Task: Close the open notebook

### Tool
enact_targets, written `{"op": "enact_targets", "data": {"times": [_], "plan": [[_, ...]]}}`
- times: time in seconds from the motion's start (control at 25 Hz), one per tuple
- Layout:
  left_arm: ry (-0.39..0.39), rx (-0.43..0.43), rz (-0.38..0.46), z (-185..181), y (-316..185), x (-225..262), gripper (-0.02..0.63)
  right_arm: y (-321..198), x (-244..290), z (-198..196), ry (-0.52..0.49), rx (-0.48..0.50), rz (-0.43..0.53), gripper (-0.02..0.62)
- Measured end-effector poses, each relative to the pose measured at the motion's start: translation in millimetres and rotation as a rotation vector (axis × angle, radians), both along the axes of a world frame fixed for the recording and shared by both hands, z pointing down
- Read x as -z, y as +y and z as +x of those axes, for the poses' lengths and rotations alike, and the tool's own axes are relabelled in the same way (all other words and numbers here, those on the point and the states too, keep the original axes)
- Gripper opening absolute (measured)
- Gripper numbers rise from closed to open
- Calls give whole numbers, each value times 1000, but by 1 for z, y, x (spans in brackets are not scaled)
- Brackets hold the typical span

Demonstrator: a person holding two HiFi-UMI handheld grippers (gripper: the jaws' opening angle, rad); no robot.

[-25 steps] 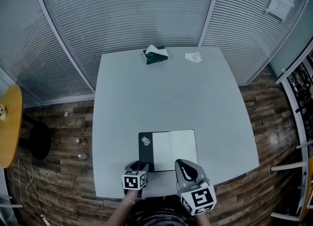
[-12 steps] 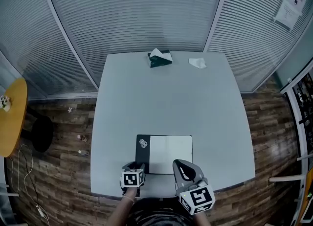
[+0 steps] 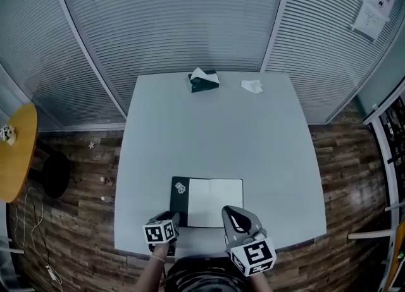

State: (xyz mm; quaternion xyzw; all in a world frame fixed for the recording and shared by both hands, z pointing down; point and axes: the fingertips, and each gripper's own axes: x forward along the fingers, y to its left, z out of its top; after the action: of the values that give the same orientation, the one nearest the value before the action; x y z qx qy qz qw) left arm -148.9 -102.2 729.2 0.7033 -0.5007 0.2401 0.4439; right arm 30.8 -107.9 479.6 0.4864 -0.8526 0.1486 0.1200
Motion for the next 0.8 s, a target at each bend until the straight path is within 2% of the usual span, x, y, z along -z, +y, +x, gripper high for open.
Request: {"op": "enact_targets", "data": {"times": [0.4,0.8], "plan": [[138,99,56,-3,4,31,139,-5,4,-2,-3,41,8,0],[176,114,121,5,5,61,129,-8,9,-2,-27,66,32,0]]}}
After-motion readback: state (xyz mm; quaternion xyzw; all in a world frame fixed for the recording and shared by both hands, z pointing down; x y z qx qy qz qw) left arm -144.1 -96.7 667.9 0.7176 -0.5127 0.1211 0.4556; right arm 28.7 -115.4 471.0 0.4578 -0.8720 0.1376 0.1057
